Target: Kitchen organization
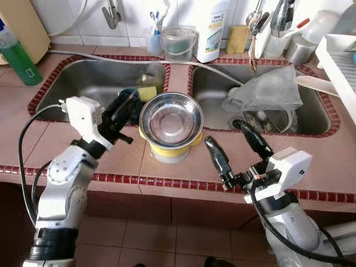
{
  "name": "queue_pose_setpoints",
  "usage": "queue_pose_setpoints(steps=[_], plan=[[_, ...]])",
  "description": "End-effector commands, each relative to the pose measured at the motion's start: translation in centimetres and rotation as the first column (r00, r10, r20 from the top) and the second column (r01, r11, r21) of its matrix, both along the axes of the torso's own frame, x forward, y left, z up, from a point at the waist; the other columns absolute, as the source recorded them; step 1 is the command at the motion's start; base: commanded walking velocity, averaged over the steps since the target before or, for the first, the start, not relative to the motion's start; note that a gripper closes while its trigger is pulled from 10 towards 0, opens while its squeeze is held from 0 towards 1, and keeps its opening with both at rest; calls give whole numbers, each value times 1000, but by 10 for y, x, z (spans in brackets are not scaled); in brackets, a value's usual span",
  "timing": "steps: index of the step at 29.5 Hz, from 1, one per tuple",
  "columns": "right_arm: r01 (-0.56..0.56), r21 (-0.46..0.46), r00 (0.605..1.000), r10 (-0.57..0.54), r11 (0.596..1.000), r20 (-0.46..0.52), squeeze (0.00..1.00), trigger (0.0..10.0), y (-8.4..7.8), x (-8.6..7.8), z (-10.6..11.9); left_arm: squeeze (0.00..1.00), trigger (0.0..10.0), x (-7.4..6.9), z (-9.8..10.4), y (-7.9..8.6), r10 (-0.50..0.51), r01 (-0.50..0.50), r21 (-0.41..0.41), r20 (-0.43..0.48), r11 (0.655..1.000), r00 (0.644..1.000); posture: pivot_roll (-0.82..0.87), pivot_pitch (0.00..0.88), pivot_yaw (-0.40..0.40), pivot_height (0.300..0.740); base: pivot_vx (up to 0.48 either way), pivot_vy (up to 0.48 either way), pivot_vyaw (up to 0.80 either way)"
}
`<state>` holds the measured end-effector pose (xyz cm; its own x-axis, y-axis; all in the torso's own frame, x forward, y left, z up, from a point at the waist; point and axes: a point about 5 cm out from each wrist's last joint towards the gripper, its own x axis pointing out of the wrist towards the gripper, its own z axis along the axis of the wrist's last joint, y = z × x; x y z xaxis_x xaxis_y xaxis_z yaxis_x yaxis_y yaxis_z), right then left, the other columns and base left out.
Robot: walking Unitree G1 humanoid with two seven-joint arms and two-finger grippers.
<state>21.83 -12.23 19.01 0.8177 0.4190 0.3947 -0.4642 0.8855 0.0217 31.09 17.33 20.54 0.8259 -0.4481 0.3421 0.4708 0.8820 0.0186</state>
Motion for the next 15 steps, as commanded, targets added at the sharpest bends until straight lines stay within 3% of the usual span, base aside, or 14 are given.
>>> queue_pose_setpoints(steps=[1,15], plan=[[27,23,999,-28,999,23,0,10000,-3,2,6,0,10000,5,2,7,43,-43,-3,-2,999,999,-143,149,59,740,0,0,0],[48,59,997,-51,997,56,0,10000,-4,8,17,0,10000,15,1,10,110,-109,23,-29,994,994,-136,143,58,740,0,0,0]])
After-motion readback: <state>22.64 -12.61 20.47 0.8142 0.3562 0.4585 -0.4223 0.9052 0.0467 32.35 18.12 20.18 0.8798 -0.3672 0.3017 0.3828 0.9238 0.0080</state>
